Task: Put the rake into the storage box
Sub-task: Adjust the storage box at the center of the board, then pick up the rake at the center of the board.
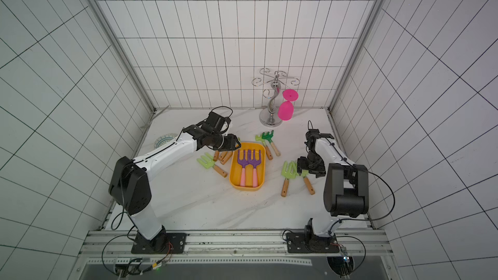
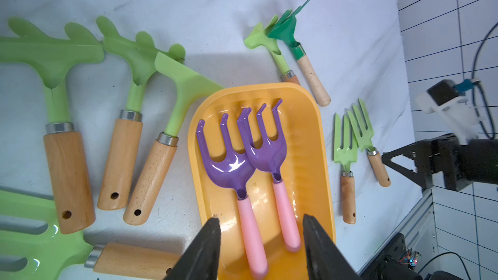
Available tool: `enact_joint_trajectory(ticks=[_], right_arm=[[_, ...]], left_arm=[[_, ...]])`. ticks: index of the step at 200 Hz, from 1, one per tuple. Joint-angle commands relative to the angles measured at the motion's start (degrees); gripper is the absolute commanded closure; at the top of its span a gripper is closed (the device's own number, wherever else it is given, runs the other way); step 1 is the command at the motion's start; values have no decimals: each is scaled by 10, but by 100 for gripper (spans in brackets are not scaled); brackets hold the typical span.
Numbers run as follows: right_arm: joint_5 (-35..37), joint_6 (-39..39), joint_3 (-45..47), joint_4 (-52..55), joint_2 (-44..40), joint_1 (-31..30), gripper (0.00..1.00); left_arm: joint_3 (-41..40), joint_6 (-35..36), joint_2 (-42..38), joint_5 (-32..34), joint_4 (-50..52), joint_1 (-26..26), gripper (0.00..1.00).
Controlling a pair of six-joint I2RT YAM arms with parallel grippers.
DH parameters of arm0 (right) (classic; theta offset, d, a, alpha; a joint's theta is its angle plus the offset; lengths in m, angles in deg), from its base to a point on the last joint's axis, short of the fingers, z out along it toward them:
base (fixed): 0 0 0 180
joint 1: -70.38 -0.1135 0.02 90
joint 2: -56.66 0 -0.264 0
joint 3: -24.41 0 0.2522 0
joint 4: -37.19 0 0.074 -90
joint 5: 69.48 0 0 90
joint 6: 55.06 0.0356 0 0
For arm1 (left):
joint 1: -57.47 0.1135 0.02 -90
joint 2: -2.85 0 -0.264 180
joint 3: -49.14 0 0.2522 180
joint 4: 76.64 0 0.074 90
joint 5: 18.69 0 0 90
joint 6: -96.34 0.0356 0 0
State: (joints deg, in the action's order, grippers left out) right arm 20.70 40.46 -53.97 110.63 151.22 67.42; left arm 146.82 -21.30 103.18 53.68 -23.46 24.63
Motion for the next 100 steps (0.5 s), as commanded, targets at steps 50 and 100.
enact_joint_trajectory(ticks=[50, 100], right_arm=[[36, -20, -37, 61, 81, 1, 35], [54, -20, -33, 45, 113, -3, 48]], left_arm=[[-7, 13, -8, -40, -14, 35, 48], [-11, 14, -19, -39, -15, 49, 48]])
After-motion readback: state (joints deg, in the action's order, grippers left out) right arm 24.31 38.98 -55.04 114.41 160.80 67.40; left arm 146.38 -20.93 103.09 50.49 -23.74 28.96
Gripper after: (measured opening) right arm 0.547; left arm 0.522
